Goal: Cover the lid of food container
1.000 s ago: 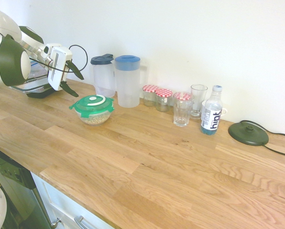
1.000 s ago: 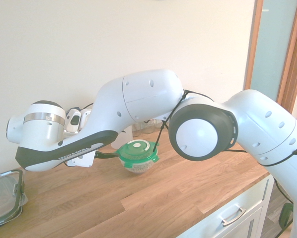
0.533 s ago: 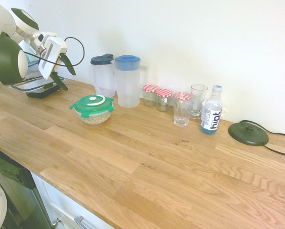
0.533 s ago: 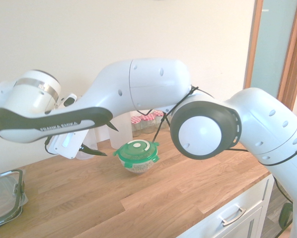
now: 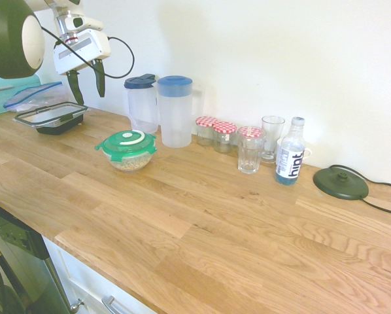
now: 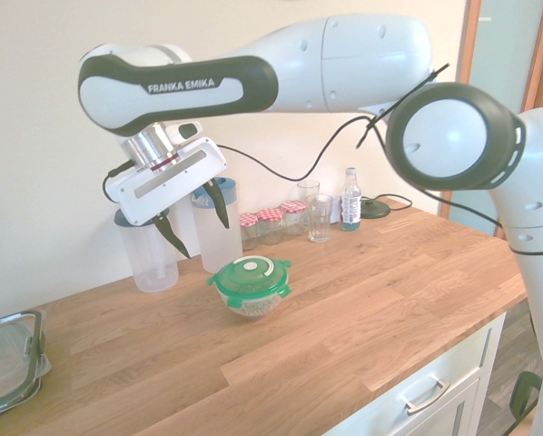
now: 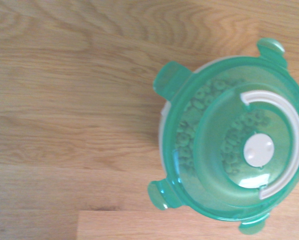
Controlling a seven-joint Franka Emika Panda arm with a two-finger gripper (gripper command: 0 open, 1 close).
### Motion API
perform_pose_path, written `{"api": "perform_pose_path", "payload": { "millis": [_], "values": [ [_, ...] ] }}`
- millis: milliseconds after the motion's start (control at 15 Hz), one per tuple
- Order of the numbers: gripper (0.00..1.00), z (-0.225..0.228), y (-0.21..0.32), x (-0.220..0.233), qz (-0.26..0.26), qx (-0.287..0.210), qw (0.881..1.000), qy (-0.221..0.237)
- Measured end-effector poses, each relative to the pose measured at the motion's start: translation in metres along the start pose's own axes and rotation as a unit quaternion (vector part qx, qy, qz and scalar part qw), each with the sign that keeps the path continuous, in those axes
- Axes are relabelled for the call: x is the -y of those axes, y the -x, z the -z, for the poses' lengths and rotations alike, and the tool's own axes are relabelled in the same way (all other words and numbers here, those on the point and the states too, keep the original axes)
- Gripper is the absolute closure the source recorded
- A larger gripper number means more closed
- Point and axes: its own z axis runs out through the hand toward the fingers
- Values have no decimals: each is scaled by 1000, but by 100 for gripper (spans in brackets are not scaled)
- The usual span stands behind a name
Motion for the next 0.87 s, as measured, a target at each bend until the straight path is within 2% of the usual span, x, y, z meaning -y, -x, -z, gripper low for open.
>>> {"api": "perform_pose_path", "payload": {
  "millis": [200, 333, 667, 867],
  "values": [
    [0, 6, -29, -30, 17, 52, 995, -86],
    [0, 1, -55, -57, 18, 73, 990, -123],
    [0, -29, -107, -153, -30, 37, 993, -108],
    [0, -53, -124, -216, -65, 32, 991, -110]
  ]
}}
